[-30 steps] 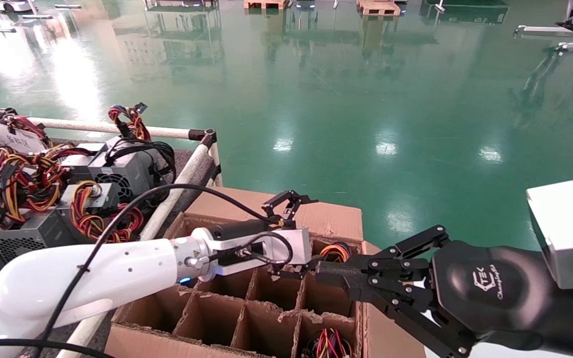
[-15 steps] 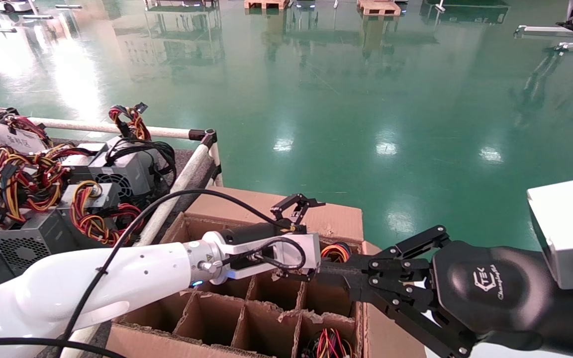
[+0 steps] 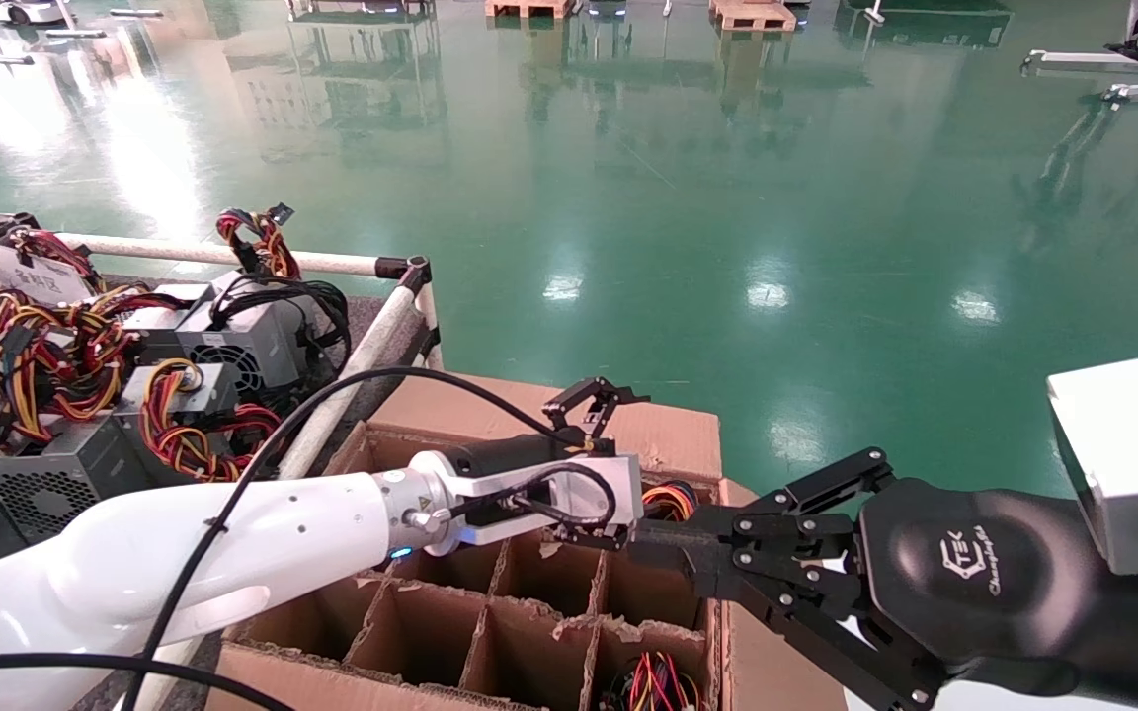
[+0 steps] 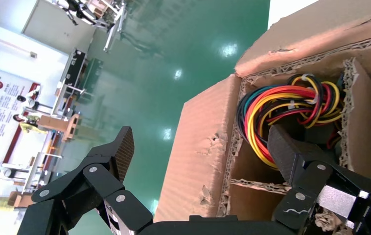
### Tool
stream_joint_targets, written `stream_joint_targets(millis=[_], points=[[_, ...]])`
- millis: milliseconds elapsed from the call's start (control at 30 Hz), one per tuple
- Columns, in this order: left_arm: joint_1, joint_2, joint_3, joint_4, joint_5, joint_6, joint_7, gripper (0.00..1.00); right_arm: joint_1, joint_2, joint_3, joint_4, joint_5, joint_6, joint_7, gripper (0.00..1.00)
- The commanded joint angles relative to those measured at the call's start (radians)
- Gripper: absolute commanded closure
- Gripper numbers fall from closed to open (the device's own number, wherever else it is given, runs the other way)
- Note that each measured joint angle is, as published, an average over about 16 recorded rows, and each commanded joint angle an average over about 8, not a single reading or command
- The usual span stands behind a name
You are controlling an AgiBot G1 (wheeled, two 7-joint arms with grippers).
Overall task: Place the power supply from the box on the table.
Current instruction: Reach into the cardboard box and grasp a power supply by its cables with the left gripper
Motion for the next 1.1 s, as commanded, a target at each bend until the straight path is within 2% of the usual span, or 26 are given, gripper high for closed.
stream_joint_targets(millis=[33,533,967,1100], points=[[-0.002,0.002,0.003,0.004,-0.004,-0.002,0.004,0.0,0.0,0.0,0.0,0.0,0.0,0.0,0.0,1.0],[-0.023,0.03,0.048,0.042,-0.058,-0.01,0.039,0.0,0.0,0.0,0.0,0.0,0.0,0.0,0.0,1.0],[-0.041,0.089,0.082,0.117,-0.107,-0.018,0.075,0.0,0.0,0.0,0.0,0.0,0.0,0.0,0.0,1.0],[-0.044,0.099,0.086,0.134,-0.121,-0.013,0.086,0.49,0.0,0.0,0.0,0.0,0.0,0.0,0.0,1.0]])
